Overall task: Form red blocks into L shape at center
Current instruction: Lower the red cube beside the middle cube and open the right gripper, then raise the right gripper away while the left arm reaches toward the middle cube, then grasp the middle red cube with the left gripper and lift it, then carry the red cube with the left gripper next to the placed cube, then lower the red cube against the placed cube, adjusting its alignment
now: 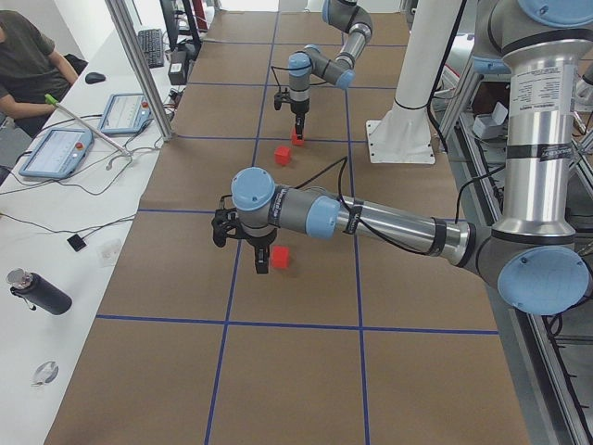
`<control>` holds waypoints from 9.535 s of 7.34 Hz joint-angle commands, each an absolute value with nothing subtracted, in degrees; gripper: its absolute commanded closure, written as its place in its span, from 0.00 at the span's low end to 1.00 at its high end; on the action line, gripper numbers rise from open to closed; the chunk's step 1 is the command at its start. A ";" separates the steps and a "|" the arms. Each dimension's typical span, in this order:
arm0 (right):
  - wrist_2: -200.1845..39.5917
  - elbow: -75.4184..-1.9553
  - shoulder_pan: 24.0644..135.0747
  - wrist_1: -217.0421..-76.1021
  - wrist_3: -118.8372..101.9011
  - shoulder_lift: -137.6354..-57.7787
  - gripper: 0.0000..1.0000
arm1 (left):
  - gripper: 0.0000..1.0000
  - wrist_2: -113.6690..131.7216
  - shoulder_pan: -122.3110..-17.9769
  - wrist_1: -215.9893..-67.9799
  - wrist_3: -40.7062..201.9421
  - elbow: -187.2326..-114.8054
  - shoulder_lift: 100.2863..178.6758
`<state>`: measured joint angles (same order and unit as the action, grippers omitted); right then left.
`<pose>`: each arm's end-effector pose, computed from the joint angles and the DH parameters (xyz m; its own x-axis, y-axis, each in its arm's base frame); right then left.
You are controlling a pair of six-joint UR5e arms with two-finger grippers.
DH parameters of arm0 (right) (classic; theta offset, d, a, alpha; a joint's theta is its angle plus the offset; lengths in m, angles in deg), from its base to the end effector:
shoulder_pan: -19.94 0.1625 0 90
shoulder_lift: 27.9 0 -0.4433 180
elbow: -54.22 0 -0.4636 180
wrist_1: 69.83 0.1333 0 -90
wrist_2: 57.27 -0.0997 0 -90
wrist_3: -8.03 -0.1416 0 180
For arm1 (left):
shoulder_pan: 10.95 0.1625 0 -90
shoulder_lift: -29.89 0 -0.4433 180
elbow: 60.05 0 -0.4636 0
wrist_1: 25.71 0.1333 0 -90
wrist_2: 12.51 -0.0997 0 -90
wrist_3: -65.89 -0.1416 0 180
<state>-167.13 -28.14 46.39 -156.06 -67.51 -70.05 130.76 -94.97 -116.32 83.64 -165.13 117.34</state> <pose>-0.7203 -0.4535 0.1873 0.6757 0.0739 0.7335 -0.0403 0.9972 -0.0633 0.0375 -0.5483 0.5646 0.5793 -0.0633 -0.8126 0.0789 0.9967 -0.0214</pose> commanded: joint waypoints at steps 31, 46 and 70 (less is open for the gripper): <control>-183.66 -48.96 70.65 -156.05 -47.07 -99.27 0.00 | 1.00 99.79 -48.29 -127.85 115.71 -145.57 161.09; -183.57 -49.05 70.48 -156.05 -47.25 -99.00 0.00 | 1.00 96.13 -42.33 -121.15 134.27 -129.57 177.28; -183.57 -49.23 70.30 -156.05 -47.78 -98.92 0.00 | 1.00 96.13 -40.39 -121.15 135.06 -137.13 171.21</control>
